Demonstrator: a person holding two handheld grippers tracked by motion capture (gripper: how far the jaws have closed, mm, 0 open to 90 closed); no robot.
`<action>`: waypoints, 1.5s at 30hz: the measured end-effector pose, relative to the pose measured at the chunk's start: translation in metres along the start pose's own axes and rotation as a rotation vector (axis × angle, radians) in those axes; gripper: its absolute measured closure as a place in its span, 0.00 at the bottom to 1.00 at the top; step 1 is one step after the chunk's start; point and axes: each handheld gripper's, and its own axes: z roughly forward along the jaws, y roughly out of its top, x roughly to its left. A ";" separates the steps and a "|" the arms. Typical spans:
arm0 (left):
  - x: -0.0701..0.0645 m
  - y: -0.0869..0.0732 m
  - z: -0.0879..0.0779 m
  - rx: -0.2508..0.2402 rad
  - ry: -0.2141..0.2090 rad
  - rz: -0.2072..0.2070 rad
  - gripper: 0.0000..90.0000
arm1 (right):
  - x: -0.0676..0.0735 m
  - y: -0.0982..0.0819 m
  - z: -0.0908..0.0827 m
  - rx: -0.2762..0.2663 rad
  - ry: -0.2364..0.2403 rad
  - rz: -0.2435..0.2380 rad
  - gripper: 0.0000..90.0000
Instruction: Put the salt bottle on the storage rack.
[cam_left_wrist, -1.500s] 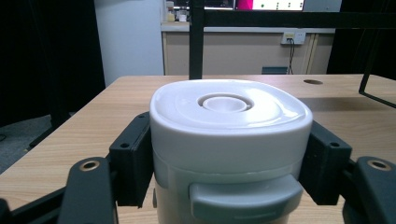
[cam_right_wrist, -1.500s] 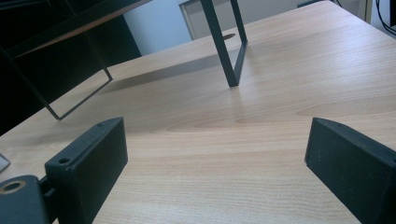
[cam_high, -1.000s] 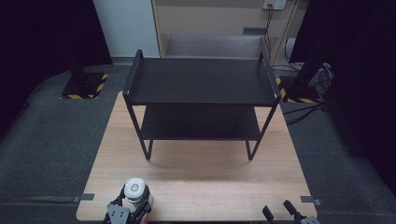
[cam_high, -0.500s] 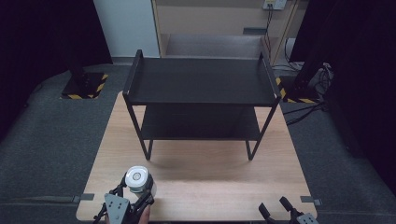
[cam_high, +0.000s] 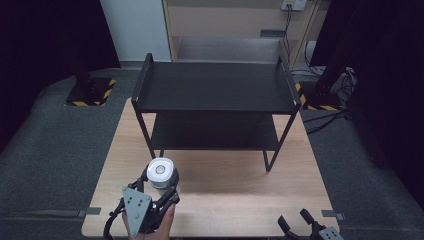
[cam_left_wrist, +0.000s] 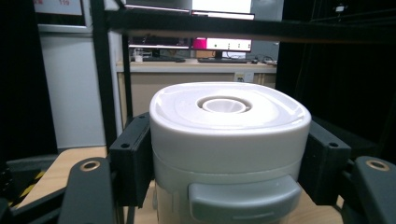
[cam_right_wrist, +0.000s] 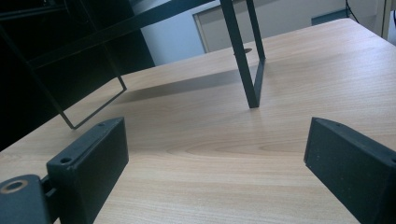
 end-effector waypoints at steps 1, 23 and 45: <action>-0.001 0.003 0.003 0.000 -0.005 0.005 0.34 | -0.001 0.000 0.000 -0.002 0.001 0.000 0.07; -0.003 0.034 0.076 0.047 -0.055 0.020 0.34 | -0.009 0.007 0.005 -0.018 -0.016 0.007 0.08; 0.005 0.027 0.131 0.072 -0.047 0.020 0.34 | -0.016 0.014 0.017 -0.014 -0.044 0.009 0.08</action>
